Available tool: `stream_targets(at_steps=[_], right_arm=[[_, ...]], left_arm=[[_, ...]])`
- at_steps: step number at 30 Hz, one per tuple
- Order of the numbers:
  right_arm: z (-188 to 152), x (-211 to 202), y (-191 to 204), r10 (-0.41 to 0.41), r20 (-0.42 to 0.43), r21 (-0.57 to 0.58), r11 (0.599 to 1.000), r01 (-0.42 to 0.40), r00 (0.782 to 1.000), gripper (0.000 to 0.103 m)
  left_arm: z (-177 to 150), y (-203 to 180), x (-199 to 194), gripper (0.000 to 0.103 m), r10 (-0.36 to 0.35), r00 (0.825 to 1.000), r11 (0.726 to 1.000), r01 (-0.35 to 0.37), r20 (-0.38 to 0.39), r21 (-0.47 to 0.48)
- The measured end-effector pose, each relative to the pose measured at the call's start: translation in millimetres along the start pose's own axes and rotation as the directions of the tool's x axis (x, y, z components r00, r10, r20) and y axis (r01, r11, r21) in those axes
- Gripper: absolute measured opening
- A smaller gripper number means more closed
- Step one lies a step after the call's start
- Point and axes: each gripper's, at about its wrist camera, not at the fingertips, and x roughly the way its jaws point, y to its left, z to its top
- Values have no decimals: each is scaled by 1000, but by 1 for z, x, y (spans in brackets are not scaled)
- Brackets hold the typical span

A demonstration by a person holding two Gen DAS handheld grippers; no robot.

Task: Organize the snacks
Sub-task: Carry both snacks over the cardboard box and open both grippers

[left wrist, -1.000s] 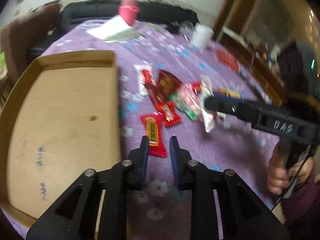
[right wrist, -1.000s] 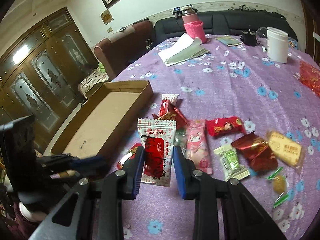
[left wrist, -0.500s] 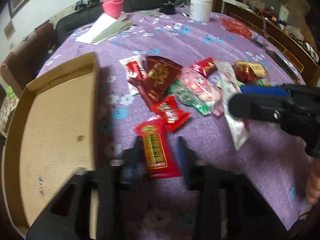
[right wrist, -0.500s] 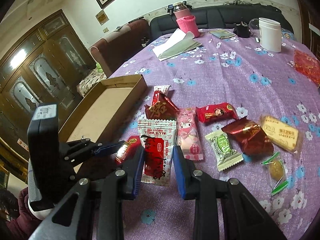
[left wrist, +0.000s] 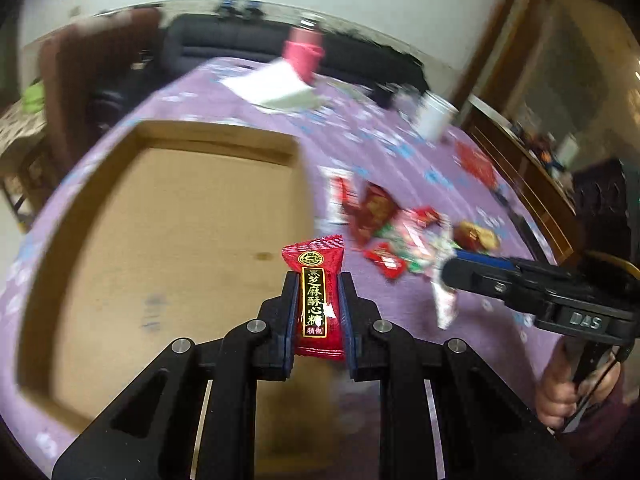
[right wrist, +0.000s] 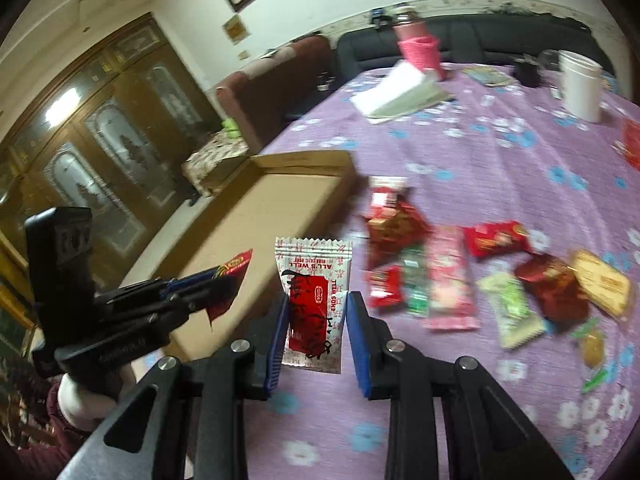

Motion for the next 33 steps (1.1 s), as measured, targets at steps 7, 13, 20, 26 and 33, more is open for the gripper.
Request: stream_targets(at_steps=[7,13,20,26,33], right_arm=[[9,45,57,96,-91,-70,992,-102,991,32],[-2,94,92,109,-198,-110,985,-132,974,32],[-11,116,105,116,-235,-110,983,-145,965,38],[-7,74,85,69,-124,-133,987,-86,990,46],[-8,1,-9,-96,-12,-5,995,96,995,50]], left_arm=[[-15,68,-20,18,139,990,977,-137,-5,-166],[-22,100,-31,22,128,992,955,-123,-1,-270],[-20,108,-51,44,102,993,947,-79,57,-311],[-17,99,-64,45,66,992,951,-30,107,-307],[-16,61,-48,45,7,998,973,8,64,-229]])
